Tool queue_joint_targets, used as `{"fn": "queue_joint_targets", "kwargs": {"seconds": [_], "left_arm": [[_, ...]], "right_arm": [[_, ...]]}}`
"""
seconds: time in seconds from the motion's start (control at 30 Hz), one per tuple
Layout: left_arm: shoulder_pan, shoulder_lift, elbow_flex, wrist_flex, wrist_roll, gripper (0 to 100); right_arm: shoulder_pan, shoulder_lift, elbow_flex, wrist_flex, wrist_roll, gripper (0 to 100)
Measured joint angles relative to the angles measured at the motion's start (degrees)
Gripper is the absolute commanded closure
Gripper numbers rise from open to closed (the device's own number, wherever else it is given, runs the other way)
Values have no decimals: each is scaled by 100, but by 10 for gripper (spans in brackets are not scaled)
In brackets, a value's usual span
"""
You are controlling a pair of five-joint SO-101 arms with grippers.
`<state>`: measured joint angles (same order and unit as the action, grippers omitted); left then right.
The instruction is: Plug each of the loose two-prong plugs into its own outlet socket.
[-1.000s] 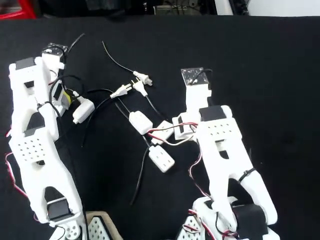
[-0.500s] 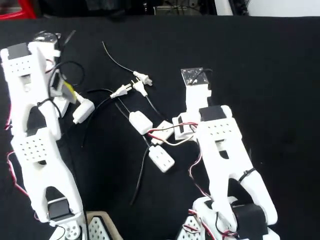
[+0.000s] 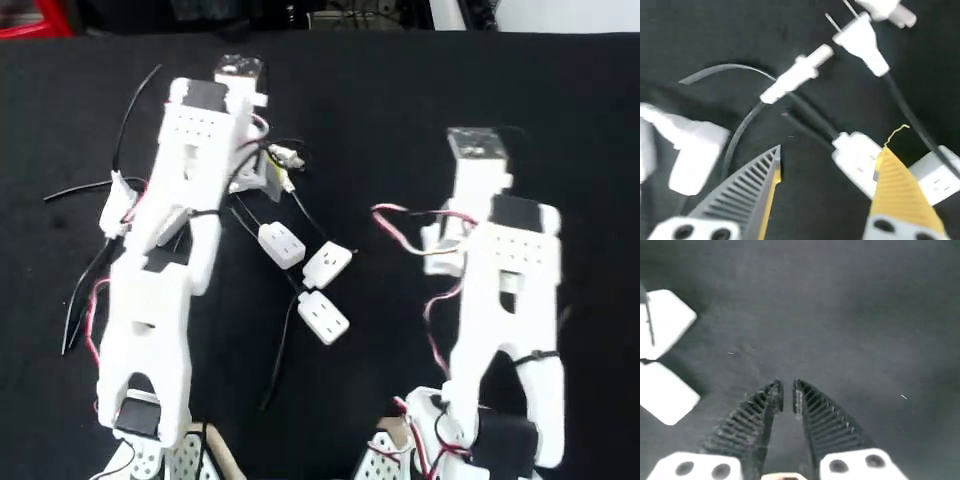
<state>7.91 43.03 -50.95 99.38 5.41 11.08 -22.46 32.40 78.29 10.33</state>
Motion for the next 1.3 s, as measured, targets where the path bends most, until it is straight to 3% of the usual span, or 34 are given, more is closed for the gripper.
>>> {"fn": "queue_joint_targets", "kwargs": {"seconds": [0.2, 0.33, 0.6, 0.77, 1.13, 1.3], "left_arm": [[70, 519, 0, -132, 1073, 707], [176, 598, 0, -132, 1697, 707], [589, 598, 0, -132, 1987, 707], [624, 941, 360, -580, 2075, 710], [659, 1143, 264, -765, 2391, 972], [659, 1143, 264, -554, 2391, 970]], "right_arm": [[888, 0, 70, -141, 404, 956], [967, 0, 501, -642, 413, 956], [967, 0, 809, -1011, 413, 956], [967, 0, 844, -1160, 299, 956], [774, 0, 967, -1248, 246, 956], [721, 0, 1055, -1389, 246, 956]]}}
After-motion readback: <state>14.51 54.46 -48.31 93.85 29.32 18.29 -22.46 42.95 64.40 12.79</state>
